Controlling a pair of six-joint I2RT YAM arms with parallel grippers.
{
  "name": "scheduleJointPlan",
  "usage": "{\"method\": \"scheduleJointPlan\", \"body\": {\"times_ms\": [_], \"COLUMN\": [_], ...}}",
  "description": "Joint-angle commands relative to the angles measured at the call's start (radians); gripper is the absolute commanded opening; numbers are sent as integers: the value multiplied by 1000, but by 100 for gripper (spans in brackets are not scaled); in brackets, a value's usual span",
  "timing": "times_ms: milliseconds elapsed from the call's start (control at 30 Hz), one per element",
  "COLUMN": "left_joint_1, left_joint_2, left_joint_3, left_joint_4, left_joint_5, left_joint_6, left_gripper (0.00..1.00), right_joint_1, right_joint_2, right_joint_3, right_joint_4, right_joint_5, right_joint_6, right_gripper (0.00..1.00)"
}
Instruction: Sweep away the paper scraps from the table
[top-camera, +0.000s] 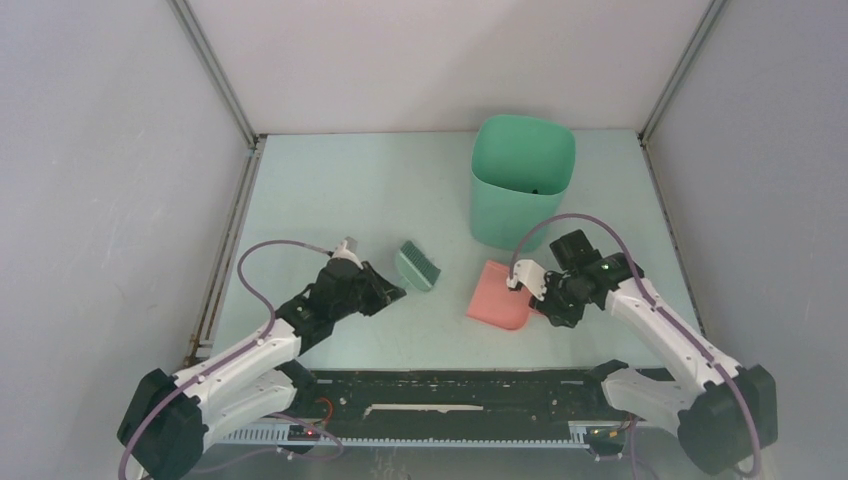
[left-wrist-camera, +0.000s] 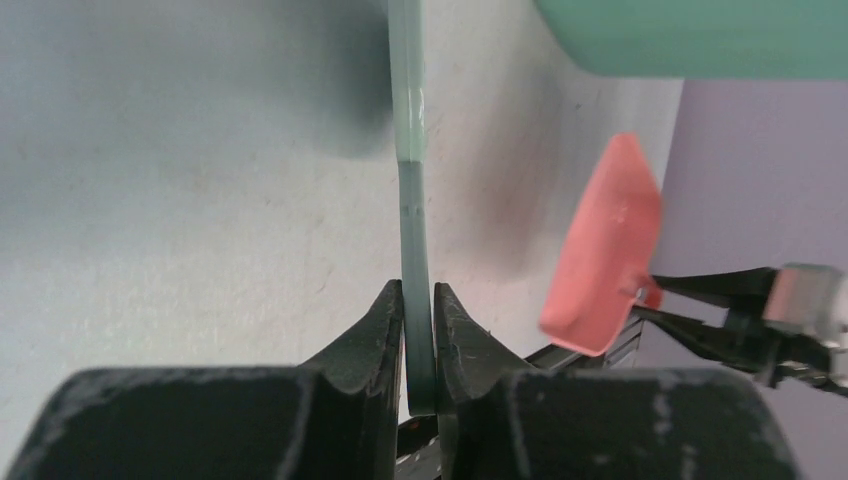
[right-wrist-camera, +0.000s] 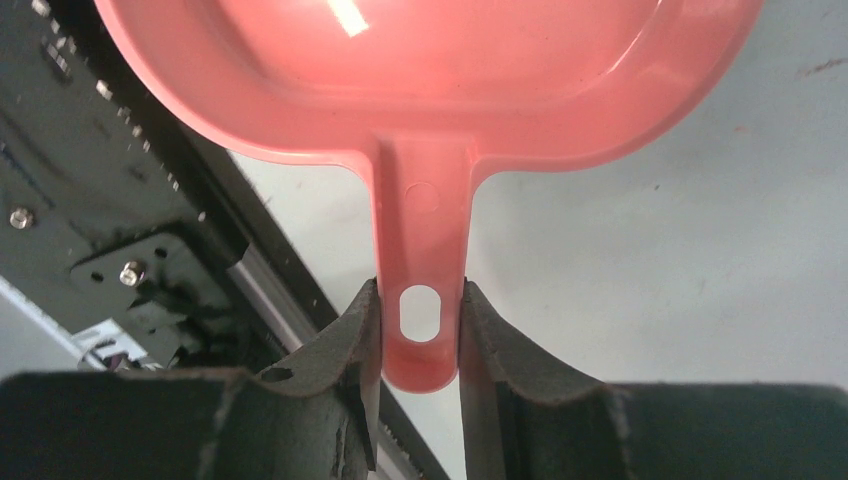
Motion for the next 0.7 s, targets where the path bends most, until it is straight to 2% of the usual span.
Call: {"method": "scheduleJointPlan", "body": {"times_ms": [0,200,267,300,333,400,433,467,500,667], "left_joint_1": [29,40,45,48,48,48,48,49,48,48], "left_joint_2": [36,143,187,204,222,236,231,221,201,88], "left_joint_3": [100,111,121,125,132,145,150,148,144,137], "left_joint_4": [95,189,198,197,185,124,82,44,9,-164], "left_joint_5": [-18,-7,2,4,4,-8,-20,-35,-43,-162], "left_joint_6": [-12,-55,-62,-61,-57,-43,-33,-19,-5,82], "left_gripper": [18,18,18,21,26,47,50,52,54,60], "right_joint_1": [63,102,104,105,107,106,103,100,95,57], "right_joint_2": [80,184,204,208,207,194,182,165,147,40], "right_joint_3": [2,5,13,18,22,31,33,33,33,33], "right_joint_4": [149,236,242,238,227,194,172,150,131,61], "right_joint_5": [10,19,11,11,19,35,38,38,33,0], "right_joint_6": [85,137,147,151,156,163,163,164,165,191], "right_gripper": [7,6,8,12,20,44,55,91,99,100]}}
